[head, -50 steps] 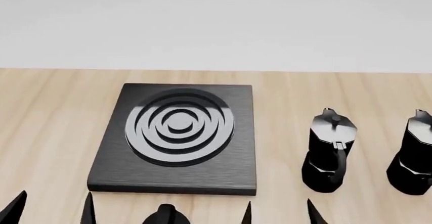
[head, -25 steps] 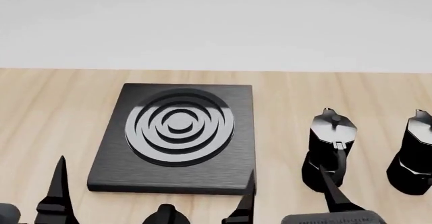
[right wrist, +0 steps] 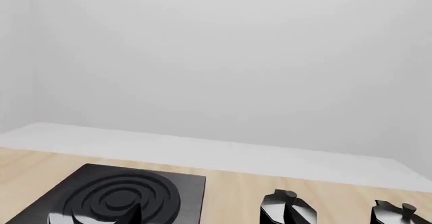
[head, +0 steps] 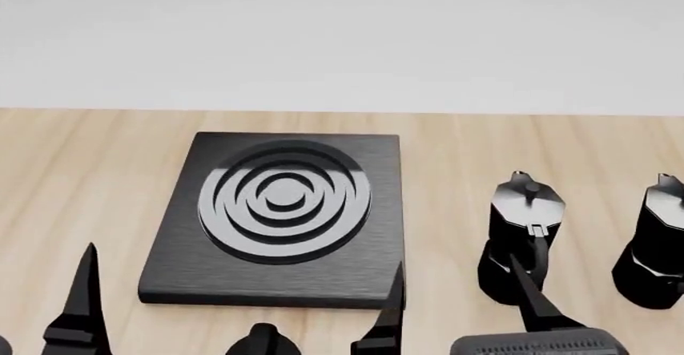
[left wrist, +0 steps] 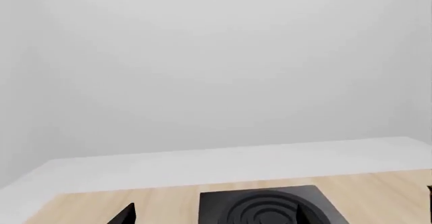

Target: Put the right moka pot on the stove.

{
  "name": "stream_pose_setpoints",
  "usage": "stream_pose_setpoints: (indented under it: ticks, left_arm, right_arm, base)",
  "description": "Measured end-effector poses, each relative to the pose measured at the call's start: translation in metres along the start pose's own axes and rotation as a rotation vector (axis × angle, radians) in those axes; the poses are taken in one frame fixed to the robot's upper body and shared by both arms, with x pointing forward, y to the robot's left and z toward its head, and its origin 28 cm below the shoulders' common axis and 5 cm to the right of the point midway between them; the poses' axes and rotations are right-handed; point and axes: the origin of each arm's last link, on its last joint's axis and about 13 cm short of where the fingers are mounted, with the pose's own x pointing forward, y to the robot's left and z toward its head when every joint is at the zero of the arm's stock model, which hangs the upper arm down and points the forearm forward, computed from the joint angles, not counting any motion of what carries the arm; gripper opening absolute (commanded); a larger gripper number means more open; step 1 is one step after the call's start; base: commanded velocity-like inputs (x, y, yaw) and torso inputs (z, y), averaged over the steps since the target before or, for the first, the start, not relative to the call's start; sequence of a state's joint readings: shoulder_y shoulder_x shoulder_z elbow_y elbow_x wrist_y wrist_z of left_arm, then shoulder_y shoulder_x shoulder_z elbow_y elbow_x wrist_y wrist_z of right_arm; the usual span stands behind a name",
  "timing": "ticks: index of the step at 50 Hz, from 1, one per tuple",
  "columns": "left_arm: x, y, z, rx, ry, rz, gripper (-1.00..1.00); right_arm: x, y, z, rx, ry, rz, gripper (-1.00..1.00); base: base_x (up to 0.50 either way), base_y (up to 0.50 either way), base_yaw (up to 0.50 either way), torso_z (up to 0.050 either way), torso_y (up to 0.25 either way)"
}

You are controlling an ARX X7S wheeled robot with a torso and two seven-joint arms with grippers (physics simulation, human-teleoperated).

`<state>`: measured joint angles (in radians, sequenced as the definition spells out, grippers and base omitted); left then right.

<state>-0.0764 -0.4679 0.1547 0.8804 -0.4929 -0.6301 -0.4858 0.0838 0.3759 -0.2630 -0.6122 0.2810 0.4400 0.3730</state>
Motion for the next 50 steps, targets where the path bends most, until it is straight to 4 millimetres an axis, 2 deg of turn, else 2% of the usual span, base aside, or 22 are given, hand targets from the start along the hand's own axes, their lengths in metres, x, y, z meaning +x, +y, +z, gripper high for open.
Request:
stream_pose_setpoints:
  ticks: [9,50]
  left_arm:
    - [-0.0002,0.0002,0.0008,0.0,0.0,0.001,1.0]
    - [0.0001,0.0008,0.0008,-0.018,0.002,0.011,1.0]
  right_arm:
    - [-0.0002,0.0002,0.0012,0.0,0.0,0.004,1.0]
    - [-0.0005,-0.0017,0.0083,-0.016,-0.02,0.004,1.0]
  base:
    - [0.0,0.0,0.0,0.0,-0.014]
    - [0.0,0.0,0.0,0.0,-0.17]
